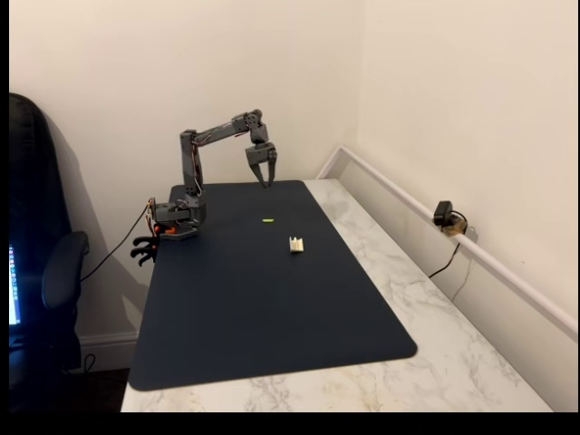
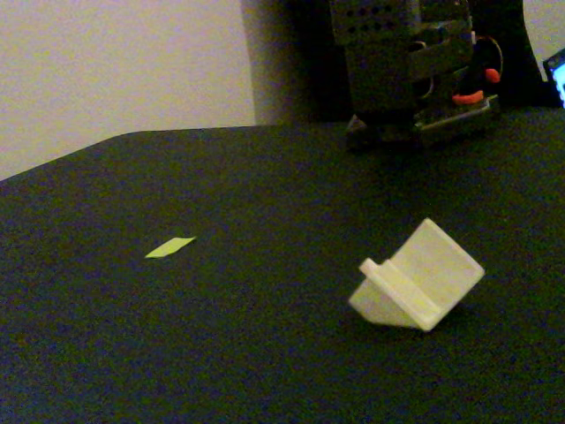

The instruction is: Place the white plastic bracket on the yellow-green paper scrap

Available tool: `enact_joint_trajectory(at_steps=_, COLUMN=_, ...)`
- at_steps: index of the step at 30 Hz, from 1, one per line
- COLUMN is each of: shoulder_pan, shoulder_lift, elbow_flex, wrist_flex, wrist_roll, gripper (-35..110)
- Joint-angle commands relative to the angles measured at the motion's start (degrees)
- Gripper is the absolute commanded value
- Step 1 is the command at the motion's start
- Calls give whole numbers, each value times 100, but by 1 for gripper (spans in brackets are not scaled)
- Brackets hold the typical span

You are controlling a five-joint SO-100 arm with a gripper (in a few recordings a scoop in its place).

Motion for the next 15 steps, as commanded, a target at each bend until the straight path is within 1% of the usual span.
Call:
enact_joint_trajectory(at_steps=1, shoulder_pan=-510, shoulder_lift=-18, elbow_flex=-457, wrist_flex=-229, wrist_roll=123, gripper=18)
enact_joint_trajectory(at_steps=5, shoulder_pan=-905, shoulder_lift=-721, elbow_flex=-949, wrist_flex=-492, wrist_roll=97, gripper=30)
enact_joint_trajectory(at_steps=10, shoulder_pan=-1257, shoulder_lift=-1714, elbow_flex=-1547, wrist_flex=-747, wrist_roll=62, gripper=34)
enact_joint_trajectory(at_steps=15, shoulder_pan=-1345, shoulder_lift=-2268, elbow_flex=-1494, wrist_flex=-1090, wrist_roll=316, gripper=38)
